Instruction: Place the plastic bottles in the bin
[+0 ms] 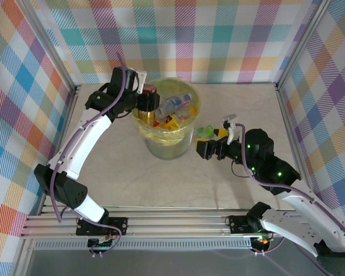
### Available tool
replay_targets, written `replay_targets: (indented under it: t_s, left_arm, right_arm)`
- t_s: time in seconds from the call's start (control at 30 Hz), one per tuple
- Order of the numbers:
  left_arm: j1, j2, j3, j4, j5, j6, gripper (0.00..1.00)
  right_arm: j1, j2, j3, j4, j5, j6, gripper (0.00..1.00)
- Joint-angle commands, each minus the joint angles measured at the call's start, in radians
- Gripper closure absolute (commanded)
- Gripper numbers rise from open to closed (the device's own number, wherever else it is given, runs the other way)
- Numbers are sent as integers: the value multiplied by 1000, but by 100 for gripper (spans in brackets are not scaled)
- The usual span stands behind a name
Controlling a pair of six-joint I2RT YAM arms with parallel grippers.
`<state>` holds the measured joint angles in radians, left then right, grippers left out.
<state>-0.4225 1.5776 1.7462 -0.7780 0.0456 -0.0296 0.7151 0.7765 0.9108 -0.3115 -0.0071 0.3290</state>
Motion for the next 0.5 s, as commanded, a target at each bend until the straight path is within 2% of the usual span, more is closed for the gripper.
replay_targets:
  t_s: [0.0,0.3,0.4,0.47]
  left_arm:
    - [17,13,51,-42,31,20,11]
    - [18,-11,134,-19,22,-33,1]
    - [17,-31,130,-1,-20,-74,6]
    - [17,-47,116,7,-66,-103,16]
  right_arm:
    - [7,8,5,18,7,10,0]
    - [7,12,9,18,4,9,0]
    - [7,15,11,15,3,9,0]
    - [8,17,12,13,4,9,0]
